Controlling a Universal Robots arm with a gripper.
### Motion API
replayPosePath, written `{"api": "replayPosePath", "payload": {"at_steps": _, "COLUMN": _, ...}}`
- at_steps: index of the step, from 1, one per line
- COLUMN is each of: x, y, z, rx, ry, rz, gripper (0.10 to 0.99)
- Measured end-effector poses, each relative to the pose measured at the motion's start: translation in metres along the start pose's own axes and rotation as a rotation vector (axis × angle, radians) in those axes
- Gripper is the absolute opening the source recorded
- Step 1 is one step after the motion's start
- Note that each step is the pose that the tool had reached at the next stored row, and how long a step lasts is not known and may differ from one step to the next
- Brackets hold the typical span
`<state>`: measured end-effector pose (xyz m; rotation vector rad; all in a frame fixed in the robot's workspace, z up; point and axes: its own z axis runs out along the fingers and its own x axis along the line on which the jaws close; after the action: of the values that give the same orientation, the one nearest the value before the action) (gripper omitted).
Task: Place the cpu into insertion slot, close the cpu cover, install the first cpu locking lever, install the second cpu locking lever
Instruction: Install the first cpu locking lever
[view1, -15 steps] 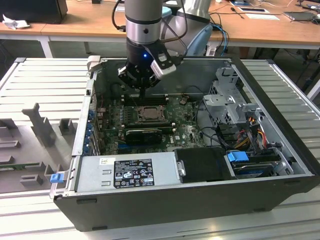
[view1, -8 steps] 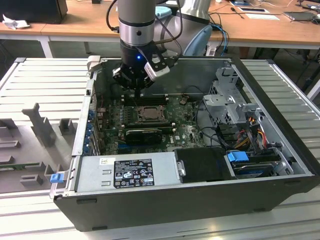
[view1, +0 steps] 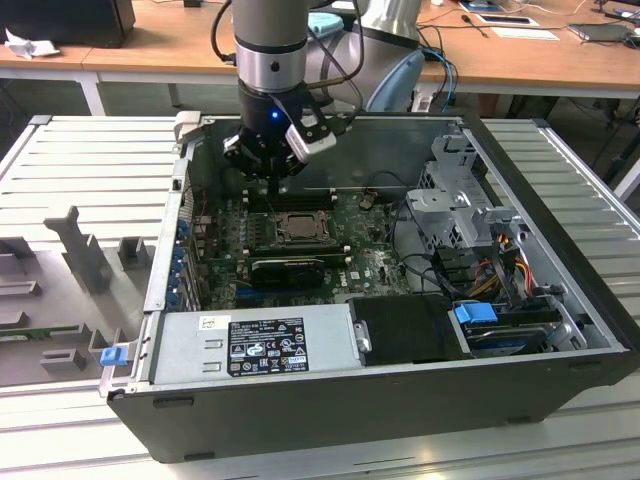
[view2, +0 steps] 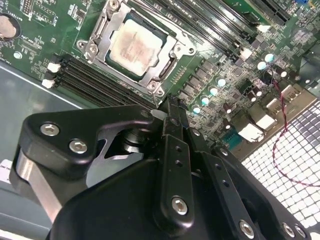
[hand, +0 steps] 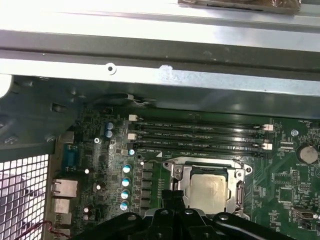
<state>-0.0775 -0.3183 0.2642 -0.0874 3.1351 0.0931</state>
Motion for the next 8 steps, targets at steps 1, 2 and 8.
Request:
{"api": "replayPosePath", "payload": {"at_steps": 1, "x": 0.0016, "y": 0.0001, "z": 0.0003, "rx": 0.0, "ry": -0.0001, "rz": 0.0, "gripper": 0.106}}
{"api": "replayPosePath", "payload": {"at_steps": 2, "x": 0.0037, "y": 0.0002, "z": 0.0009, "rx": 0.0, "ry": -0.0002, "rz": 0.0, "gripper": 0.106}}
{"api": "replayPosePath", "payload": {"at_steps": 8, "x": 0.0207, "y": 0.0016, "z": 0.0027, "rx": -0.002, "ry": -0.0004, "rz": 0.0, "gripper": 0.106}}
